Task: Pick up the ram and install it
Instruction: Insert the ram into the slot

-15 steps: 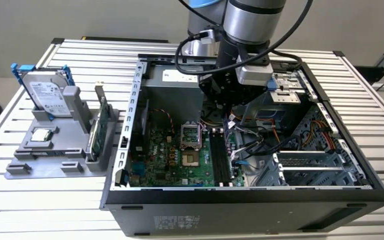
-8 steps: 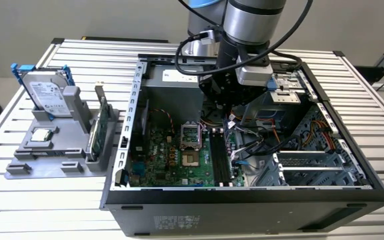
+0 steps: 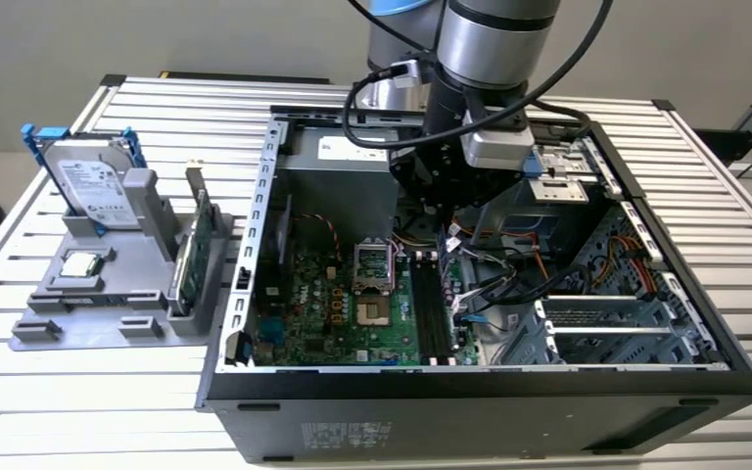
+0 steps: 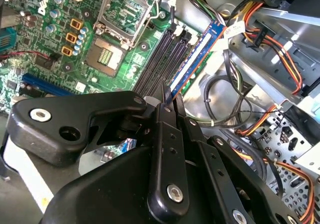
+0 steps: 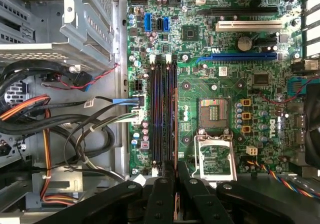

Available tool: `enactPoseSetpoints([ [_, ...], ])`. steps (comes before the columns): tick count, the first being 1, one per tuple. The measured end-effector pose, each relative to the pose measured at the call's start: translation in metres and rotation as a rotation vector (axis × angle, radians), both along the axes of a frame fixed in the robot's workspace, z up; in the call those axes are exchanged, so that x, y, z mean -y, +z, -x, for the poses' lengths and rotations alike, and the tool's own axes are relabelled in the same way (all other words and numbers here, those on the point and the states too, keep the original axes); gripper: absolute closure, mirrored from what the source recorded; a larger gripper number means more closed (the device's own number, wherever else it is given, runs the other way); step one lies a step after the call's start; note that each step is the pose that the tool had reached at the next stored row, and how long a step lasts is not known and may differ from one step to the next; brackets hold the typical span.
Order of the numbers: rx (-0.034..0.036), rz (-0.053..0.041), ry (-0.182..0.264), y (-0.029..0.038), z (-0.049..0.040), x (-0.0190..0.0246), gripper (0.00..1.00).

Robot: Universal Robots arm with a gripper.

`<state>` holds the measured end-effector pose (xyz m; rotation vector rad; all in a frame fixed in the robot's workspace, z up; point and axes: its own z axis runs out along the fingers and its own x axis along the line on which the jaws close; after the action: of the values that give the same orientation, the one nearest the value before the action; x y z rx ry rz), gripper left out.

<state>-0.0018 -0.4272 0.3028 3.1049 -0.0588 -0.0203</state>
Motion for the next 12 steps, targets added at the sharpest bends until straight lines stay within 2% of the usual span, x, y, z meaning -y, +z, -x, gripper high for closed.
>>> enactPoseSetpoints([
  [12,-0.0001,0.0,0.0,-0.0014,0.0,0.0,1.0],
])
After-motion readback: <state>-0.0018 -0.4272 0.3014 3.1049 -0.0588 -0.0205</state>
